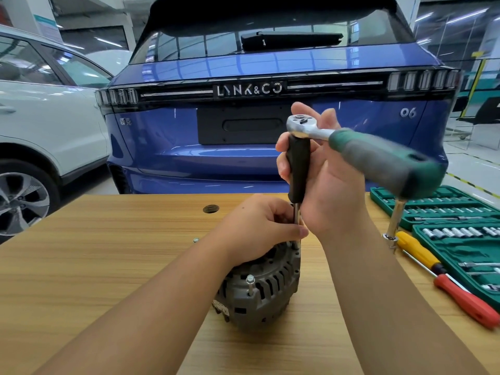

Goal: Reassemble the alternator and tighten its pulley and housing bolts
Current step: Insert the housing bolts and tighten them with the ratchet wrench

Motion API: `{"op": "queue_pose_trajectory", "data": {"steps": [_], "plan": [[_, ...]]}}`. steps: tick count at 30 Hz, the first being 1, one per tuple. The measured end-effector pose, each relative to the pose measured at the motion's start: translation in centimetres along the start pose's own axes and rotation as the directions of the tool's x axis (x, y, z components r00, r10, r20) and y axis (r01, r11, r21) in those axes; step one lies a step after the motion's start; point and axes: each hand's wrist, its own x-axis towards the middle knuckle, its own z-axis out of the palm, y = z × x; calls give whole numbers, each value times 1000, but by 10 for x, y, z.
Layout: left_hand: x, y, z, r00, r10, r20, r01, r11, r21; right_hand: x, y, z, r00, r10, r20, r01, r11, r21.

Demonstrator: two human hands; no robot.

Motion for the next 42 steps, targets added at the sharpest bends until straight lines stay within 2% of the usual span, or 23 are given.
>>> {"op": "queue_pose_trajectory", "data": {"steps": [3, 6, 9, 12, 14, 17, 20, 25, 28, 34, 36, 39, 42], "plan": [[1, 0, 0, 1000, 7, 20, -8, 1000, 25, -4, 10, -7, 977, -185, -108, 170, 977, -132], [1, 2, 1, 1000, 0, 24, -1, 1000, 14, 0, 14, -16, 962, -223, -155, 186, 958, -220], [1, 1, 1, 1000, -6, 28, 6, 1000, 18, 3, 16, -18, 973, -218, -72, 201, 961, -189], [1, 1, 1, 1000, -9, 17, 9, 1000, 0, 3, 22, -16, 942, -334, 22, 331, 922, -203], [0, 1, 1, 1000, -13, 9, 13, 1000, -10, 4, 25, -15, 930, -361, 61, 366, 913, -179], [-1, 2, 1, 1000, -9, 10, 10, 1000, -27, 4, 26, -17, 932, -340, 124, 355, 925, -134], [0, 2, 1, 1000, -14, 14, 15, 1000, -22, 6, 27, -21, 948, -303, 97, 314, 941, -127], [-1, 1, 0, 1000, -22, 6, 22, 1000, 2, 6, 22, -23, 980, -118, 163, 91, 983, 163], [-1, 0, 0, 1000, -30, 10, 30, 999, -20, 3, 21, -21, 981, -101, 166, 89, 993, 78], [1, 0, 0, 999, -9, 41, 9, 1000, 7, 2, 18, -15, 970, -227, -85, 206, 958, -200], [1, 1, 1, 999, -12, 44, 12, 1000, 15, 3, 17, -18, 967, -216, -135, 185, 960, -209], [1, 1, 0, 999, -19, 37, 18, 1000, 20, 3, 15, -19, 982, -186, -24, 180, 971, -160], [0, 2, -1, 999, -7, 38, 8, 999, -33, 3, 24, -17, 950, -300, 86, 310, 936, -164]]}}
